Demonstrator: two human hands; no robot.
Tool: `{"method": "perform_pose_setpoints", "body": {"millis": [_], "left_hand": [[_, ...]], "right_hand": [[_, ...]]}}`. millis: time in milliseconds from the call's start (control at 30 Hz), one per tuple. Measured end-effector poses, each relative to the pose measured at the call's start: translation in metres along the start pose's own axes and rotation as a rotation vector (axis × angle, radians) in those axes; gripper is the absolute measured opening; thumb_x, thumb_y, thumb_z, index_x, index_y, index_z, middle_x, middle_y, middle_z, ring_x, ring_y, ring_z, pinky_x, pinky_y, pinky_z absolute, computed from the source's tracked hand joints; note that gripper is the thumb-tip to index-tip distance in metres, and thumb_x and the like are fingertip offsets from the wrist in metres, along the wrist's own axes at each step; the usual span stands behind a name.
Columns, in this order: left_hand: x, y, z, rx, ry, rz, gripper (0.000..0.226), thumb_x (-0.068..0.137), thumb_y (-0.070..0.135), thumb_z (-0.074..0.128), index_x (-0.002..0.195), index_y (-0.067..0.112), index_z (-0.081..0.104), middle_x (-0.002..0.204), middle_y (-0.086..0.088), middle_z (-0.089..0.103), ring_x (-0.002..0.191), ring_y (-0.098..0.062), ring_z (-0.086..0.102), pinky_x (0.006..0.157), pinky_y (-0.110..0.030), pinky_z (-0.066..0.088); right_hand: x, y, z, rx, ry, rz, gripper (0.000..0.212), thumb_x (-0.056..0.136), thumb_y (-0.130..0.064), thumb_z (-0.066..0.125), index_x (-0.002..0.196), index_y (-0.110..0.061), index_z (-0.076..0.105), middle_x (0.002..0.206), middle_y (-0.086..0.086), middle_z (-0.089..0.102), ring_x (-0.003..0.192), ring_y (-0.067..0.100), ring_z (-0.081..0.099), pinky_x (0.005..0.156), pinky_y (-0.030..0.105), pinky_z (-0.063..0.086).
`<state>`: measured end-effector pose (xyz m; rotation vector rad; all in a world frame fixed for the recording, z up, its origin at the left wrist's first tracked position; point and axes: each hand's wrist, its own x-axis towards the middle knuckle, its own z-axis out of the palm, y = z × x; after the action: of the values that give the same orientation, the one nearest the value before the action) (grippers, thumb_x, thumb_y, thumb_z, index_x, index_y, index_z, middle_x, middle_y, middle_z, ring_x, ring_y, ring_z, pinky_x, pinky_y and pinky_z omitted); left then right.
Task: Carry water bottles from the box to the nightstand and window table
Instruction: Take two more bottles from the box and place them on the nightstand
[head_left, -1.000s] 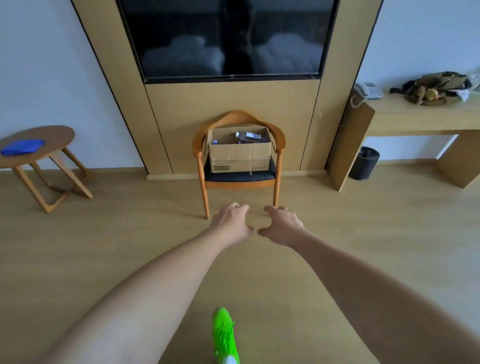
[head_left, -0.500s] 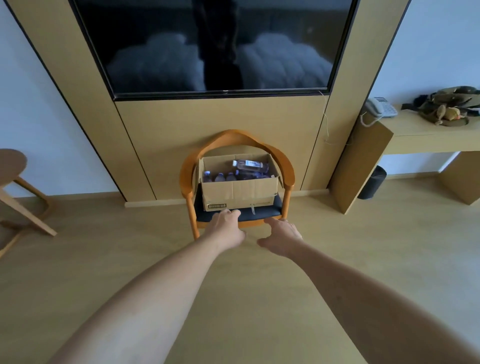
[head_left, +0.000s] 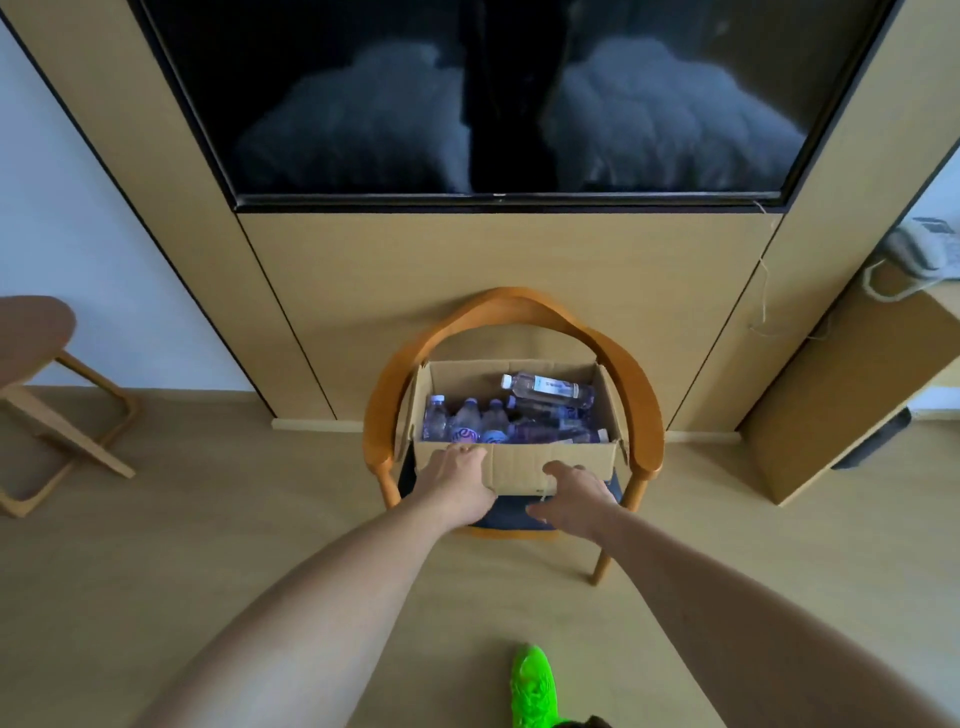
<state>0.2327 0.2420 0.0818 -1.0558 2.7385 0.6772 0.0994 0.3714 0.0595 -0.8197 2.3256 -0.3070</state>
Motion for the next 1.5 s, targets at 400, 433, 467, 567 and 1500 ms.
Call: {"method": "perform_pose_setpoints", "body": {"millis": [400,433,467,567,1500], "left_hand": [[0.146,0.013,0.013,-0.006,-0.159,-0.109,0.054,0.088,0.037,0.066,0.139,0.023,0.054,0.139,-0.003,0.054,0.131,-0.027,0.051,0.102,-0.041,0.048],[0.157,0.014,0.015,-0.002,-0.173,-0.107,0.049,0.087,0.038,0.065,0.133,0.023,0.057,0.135,-0.003,0.056,0.128,-0.029,0.053,0.101,-0.043,0.048],[0.167,0.014,0.017,0.002,-0.187,-0.11,0.045,0.087,0.038,0.064,0.129,0.023,0.059,0.133,-0.004,0.057,0.127,-0.03,0.054,0.101,-0.044,0.048],[0.196,0.014,0.028,-0.003,-0.224,-0.126,0.048,0.088,0.038,0.065,0.132,0.021,0.058,0.137,-0.008,0.056,0.129,-0.031,0.052,0.104,-0.043,0.047],[0.33,0.01,0.128,-0.062,-0.691,-0.162,0.075,0.076,0.02,0.079,0.145,0.031,0.051,0.138,-0.004,0.062,0.121,-0.027,0.061,0.091,-0.03,0.052]], "right_hand": [[0.14,0.014,-0.044,0.05,-0.15,0.005,0.068,0.083,-0.041,0.072,0.144,-0.025,0.046,0.126,0.006,0.058,0.112,0.026,0.058,0.088,0.04,0.057],[0.149,0.016,-0.047,0.055,-0.154,0.007,0.066,0.084,-0.041,0.072,0.142,-0.026,0.046,0.123,0.005,0.059,0.11,0.026,0.059,0.088,0.042,0.058],[0.157,0.018,-0.049,0.055,-0.154,0.009,0.064,0.084,-0.04,0.072,0.141,-0.027,0.047,0.121,0.005,0.059,0.108,0.025,0.06,0.087,0.043,0.059],[0.183,0.024,-0.056,0.055,-0.155,0.03,0.063,0.086,-0.043,0.07,0.143,-0.03,0.047,0.125,0.006,0.061,0.113,0.027,0.059,0.091,0.044,0.057],[0.374,0.049,-0.037,-0.35,0.004,-0.055,0.085,0.078,-0.03,0.079,0.15,-0.027,0.035,0.14,0.006,0.036,0.128,0.032,0.038,0.109,0.058,0.037]]}}
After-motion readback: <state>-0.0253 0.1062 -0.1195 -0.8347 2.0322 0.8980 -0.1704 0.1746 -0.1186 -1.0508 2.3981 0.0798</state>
